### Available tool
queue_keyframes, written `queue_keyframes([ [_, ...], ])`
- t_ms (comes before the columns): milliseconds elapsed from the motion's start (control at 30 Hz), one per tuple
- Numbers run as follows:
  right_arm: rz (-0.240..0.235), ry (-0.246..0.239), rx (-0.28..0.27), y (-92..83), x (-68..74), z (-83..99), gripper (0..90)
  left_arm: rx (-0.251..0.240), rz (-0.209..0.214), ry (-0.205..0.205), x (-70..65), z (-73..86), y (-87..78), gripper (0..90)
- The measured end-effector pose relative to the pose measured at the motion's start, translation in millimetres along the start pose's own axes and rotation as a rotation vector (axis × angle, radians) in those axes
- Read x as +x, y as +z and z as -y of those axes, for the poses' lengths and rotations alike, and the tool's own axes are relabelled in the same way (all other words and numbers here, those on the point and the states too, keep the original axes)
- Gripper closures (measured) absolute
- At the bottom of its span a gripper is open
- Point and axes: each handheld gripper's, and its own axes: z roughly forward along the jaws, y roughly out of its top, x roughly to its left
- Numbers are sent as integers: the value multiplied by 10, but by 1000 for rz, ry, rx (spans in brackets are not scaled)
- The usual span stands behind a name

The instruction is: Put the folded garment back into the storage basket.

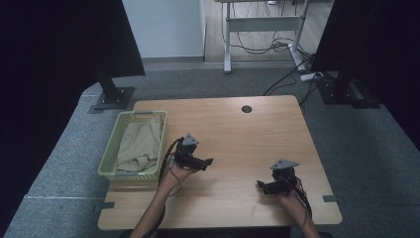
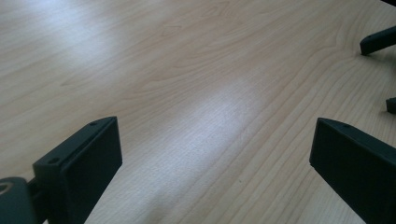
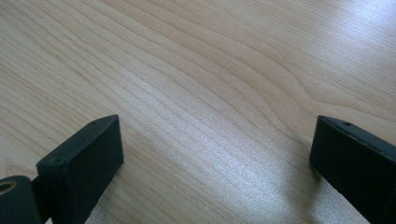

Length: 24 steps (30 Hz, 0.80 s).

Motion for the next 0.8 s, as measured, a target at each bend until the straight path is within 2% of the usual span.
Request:
queue_keyframes([
  [267, 0, 0, 0, 0, 1, 0, 26, 18, -8, 2, -30, 157, 139, 23],
  [400, -1, 0, 0, 0, 1, 0, 26, 15, 3, -8, -26, 221, 172, 23],
  [800, -1, 0, 0, 0, 1, 0, 26, 86, -51, 30, -39, 394, 304, 24],
])
